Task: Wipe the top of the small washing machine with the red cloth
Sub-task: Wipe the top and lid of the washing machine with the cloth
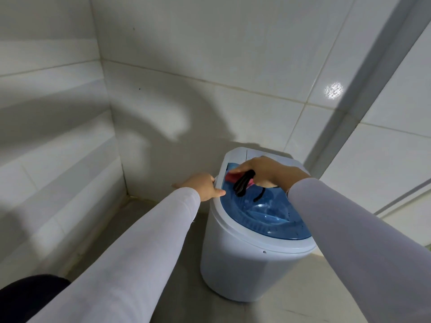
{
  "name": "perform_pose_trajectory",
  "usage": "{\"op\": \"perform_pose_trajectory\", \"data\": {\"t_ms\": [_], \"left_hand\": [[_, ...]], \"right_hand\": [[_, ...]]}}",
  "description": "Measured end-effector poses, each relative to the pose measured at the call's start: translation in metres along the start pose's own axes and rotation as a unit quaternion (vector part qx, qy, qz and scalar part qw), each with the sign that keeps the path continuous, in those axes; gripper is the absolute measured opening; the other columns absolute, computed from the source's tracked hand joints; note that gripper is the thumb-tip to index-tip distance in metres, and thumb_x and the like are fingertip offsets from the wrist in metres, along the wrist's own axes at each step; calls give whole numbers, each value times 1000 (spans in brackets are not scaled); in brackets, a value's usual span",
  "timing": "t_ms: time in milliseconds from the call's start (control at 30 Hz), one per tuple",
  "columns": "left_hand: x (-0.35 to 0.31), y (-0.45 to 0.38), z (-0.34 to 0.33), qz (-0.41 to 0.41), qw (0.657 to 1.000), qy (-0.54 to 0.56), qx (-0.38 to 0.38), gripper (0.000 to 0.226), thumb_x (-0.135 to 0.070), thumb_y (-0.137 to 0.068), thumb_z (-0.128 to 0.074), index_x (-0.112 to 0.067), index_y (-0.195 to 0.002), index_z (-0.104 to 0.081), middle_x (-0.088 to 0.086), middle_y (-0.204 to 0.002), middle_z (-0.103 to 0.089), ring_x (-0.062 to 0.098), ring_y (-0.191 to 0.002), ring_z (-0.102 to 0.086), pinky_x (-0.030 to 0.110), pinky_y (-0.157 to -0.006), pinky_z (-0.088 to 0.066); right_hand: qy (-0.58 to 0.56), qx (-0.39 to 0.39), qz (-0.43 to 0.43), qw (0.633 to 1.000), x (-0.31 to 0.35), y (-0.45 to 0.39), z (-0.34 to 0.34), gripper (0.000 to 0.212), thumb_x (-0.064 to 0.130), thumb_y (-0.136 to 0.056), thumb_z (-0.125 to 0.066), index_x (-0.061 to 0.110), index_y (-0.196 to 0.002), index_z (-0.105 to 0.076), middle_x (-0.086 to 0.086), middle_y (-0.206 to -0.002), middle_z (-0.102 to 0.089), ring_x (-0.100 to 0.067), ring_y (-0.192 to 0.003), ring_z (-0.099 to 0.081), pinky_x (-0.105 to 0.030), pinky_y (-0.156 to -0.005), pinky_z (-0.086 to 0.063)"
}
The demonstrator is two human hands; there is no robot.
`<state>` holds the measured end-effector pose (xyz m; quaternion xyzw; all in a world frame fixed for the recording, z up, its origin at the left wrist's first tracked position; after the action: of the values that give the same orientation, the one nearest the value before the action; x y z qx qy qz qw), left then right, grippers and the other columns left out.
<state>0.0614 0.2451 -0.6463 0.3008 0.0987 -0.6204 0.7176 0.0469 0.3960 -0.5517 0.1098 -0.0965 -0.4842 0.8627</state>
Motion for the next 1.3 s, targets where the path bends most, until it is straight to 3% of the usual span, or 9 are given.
{"op": "perform_pose_trajectory", "data": {"t_ms": [300,533,600,733,967,1200,1300], "left_hand": [[3,-8,-3,-5,1000,6,-2,66,-61,-80,-56,-22,-134,-51,6,-136,-57,35,-122,-53,60,-107,-35],[2,-5,-3,-8,1000,-7,-11,62,-60,-83,-56,-23,-132,-53,6,-133,-59,35,-119,-55,60,-107,-36],[2,-4,-3,-6,1000,-9,-14,62,-60,-84,-55,-23,-133,-52,6,-134,-59,34,-120,-55,60,-107,-36],[-1,-1,-3,-3,1000,-1,-23,57,-58,-85,-56,-24,-131,-54,6,-132,-60,34,-119,-56,60,-108,-36],[-2,3,-2,4,1000,-9,-24,57,-58,-86,-54,-23,-131,-54,6,-134,-59,34,-121,-55,60,-109,-35],[-4,9,1,12,999,-17,-25,60,-59,-86,-55,-22,-133,-52,6,-137,-57,34,-123,-54,60,-110,-34],[-7,15,4,13,999,-33,-30,71,-60,-85,-55,-25,-144,-38,5,-150,-44,34,-135,-43,61,-112,-28]], "right_hand": [[58,26,27,998,6,0,-4,55,6,-88,-53,40,-132,-49,7,-144,-46,-22,-125,-46,-29,-102,-37],[63,10,25,998,8,-2,-2,51,-2,-83,-54,35,-116,-64,4,-138,-54,-22,-126,-47,-35,-105,-41],[73,7,28,997,7,-1,-1,50,-4,-83,-53,33,-114,-67,7,-137,-55,-19,-127,-47,-29,-103,-40],[50,-5,15,999,3,6,2,50,-9,-83,-48,27,-109,-70,10,-134,-57,-13,-125,-47,-17,-86,-34],[20,-1,3,1000,-5,14,3,44,-7,-84,-49,23,-107,-72,8,-133,-59,-14,-127,-49,-24,-105,-38],[11,2,-24,1000,-21,20,1,43,-7,-83,-52,23,-105,-73,10,-133,-58,-15,-126,-47,-21,-102,-35],[12,-9,-37,999,-29,25,2,45,-8,-82,-51,24,-103,-74,10,-130,-61,-14,-123,-49,-21,-101,-38]]}}
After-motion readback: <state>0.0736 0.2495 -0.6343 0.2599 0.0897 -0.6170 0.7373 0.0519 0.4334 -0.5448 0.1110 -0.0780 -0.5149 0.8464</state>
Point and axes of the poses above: each hand's wrist, its own y-axis away from the middle knuckle, its own z-axis out of the back of the hand, x = y × z, the point moved 6 cm from there along -y, towards the middle knuckle
